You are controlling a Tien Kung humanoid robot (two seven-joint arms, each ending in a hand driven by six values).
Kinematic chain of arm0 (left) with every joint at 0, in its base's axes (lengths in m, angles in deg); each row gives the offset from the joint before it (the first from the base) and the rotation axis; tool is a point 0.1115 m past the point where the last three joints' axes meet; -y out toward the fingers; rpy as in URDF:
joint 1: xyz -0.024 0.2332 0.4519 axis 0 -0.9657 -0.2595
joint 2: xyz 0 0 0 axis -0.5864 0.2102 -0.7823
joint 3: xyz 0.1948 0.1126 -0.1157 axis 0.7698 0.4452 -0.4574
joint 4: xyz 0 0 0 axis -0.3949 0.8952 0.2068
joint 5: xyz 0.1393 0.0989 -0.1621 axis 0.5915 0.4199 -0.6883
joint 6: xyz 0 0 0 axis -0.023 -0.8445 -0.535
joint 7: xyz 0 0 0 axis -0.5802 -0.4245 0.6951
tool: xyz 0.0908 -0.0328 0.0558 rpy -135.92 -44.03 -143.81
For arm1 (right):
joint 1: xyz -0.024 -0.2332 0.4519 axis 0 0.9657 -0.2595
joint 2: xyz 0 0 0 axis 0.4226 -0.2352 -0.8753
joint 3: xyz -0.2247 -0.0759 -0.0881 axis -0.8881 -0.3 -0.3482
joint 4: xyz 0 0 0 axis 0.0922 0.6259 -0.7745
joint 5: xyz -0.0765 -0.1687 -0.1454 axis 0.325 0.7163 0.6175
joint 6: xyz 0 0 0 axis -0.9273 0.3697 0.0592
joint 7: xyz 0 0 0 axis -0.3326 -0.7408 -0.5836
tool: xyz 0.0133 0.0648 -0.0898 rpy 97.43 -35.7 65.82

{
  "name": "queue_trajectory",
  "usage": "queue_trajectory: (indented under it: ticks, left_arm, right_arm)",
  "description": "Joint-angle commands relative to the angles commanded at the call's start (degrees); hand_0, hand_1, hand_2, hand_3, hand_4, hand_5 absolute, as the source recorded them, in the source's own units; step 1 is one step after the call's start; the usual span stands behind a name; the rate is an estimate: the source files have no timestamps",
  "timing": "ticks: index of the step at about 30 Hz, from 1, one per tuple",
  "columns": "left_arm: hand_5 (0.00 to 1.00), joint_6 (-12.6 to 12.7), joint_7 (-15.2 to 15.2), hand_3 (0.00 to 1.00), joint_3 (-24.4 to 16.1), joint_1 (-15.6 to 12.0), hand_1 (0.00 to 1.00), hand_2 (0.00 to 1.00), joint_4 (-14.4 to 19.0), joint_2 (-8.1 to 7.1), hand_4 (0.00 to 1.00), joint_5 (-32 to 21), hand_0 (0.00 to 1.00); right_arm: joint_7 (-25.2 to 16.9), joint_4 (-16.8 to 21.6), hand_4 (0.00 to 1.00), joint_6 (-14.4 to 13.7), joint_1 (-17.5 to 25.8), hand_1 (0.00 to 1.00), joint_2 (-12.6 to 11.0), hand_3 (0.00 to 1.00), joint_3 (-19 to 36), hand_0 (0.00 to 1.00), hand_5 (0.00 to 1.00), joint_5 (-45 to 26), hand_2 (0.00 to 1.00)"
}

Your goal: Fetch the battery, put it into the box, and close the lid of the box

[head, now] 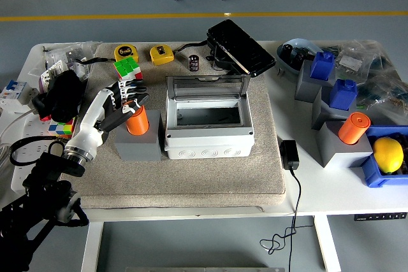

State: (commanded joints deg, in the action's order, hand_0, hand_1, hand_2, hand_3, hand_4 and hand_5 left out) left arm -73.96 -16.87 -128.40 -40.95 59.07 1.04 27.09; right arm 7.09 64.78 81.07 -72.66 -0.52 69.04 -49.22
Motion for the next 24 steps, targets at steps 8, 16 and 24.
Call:
queue_trajectory:
  ticks: [8,16,24]
  left_arm:
    - [0.448,-0.18,-0.13,0.656,1.53,0.25,0.601,0.625,0.39,0.12,0.998,-0.94,0.672]
    - [0.416,-0.31,-0.15,0.593,3.47,1.11,0.594,0.59,-0.03,0.07,0.998,-1.63,0.665]
    - [0.322,-0.04,-0.17,0.547,5.34,1.71,0.522,0.558,-0.22,0.07,0.998,-2.09,0.546]
  right_arm:
    - [0.01,-0.1,0.926,0.06,0.16,0.589,0.0,0.52,-0.42,0.6,0.457,-0.14,0.58]
    - [-0.06,0.09,0.926,0.15,-0.25,0.589,-0.15,0.52,-0.7,0.6,0.456,-0.06,0.58]
    - [-0.05,0.01,0.926,0.16,-0.02,0.589,-0.28,0.52,-1.05,0.6,0.455,-0.18,0.579]
